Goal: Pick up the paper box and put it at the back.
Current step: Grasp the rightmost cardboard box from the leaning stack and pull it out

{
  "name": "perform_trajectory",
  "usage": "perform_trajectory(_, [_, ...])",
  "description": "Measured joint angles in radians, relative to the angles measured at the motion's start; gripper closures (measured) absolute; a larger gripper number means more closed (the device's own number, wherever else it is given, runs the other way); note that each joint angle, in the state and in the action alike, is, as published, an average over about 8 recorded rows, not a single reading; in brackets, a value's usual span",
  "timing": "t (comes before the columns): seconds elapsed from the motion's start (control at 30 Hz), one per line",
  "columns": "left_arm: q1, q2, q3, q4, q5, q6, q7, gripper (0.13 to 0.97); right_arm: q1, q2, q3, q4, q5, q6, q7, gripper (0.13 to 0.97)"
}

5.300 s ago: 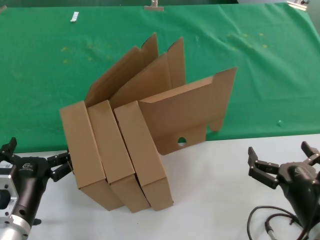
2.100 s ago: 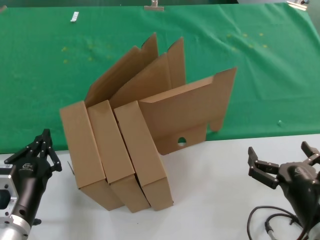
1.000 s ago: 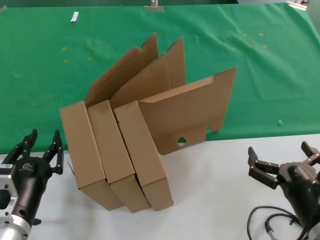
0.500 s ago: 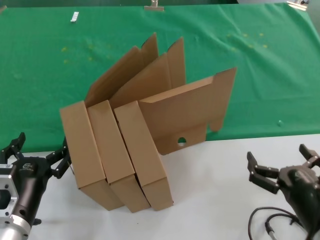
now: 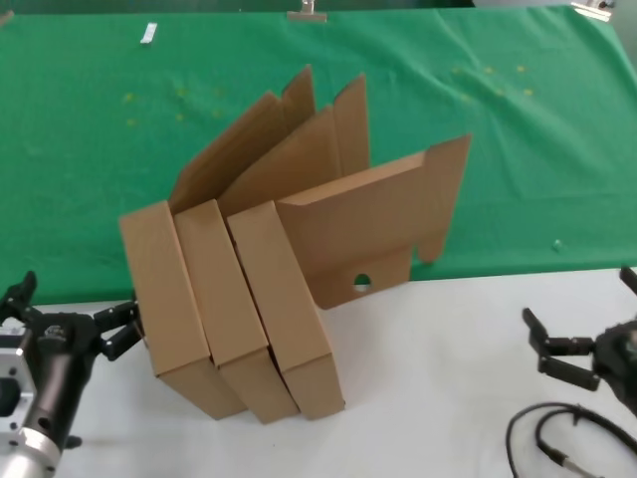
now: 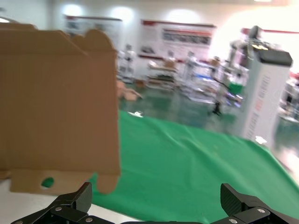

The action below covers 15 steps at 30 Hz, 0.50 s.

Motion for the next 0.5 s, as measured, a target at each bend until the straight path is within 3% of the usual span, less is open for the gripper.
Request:
perform_trajectory(0.23, [0.000, 0.000, 0.000, 0.000, 0.000, 0.000, 0.000, 0.189, 0.167, 0.110, -0.077, -0.265, 0.013, -0.271, -0.132, 0.129])
perform_trajectory(0.5, [0.000, 0.000, 0.000, 0.000, 0.000, 0.000, 0.000, 0.140, 0.401, 0.206, -0.253, -0.606, -0.076, -0.571, -0.217, 0.129])
